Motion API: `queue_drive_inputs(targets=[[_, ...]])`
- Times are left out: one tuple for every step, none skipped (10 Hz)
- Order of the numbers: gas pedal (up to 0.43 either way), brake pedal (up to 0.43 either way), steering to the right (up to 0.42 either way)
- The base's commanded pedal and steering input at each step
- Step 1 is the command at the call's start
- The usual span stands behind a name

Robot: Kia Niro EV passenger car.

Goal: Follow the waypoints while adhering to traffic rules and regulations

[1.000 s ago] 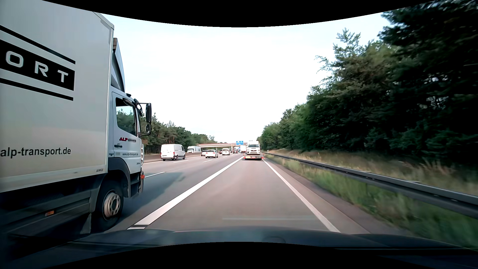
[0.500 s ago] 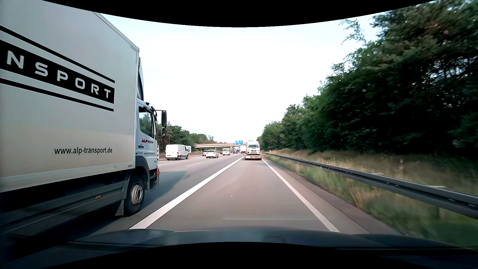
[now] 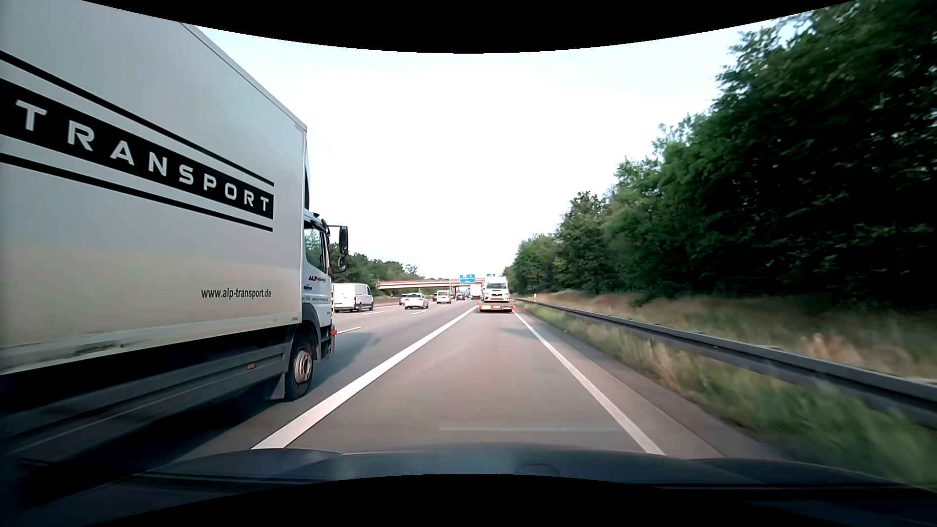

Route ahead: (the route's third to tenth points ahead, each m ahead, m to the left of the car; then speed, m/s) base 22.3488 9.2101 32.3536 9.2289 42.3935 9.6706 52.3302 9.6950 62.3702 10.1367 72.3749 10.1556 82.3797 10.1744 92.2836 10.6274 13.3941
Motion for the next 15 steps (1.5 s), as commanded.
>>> queue_drive_inputs(targets=[[0.079,0.000,-0.004],[0.079,0.000,-0.004],[0.079,0.000,-0.004],[0.079,0.000,-0.004],[0.079,0.000,-0.004],[0.079,0.000,-0.004],[0.079,0.000,-0.004],[0.079,0.000,-0.004],[0.079,0.000,-0.005],[0.079,0.000,-0.004],[0.079,0.000,-0.004],[0.079,0.000,-0.004],[0.079,0.000,-0.004],[0.079,0.000,-0.004],[0.079,0.000,-0.005]])
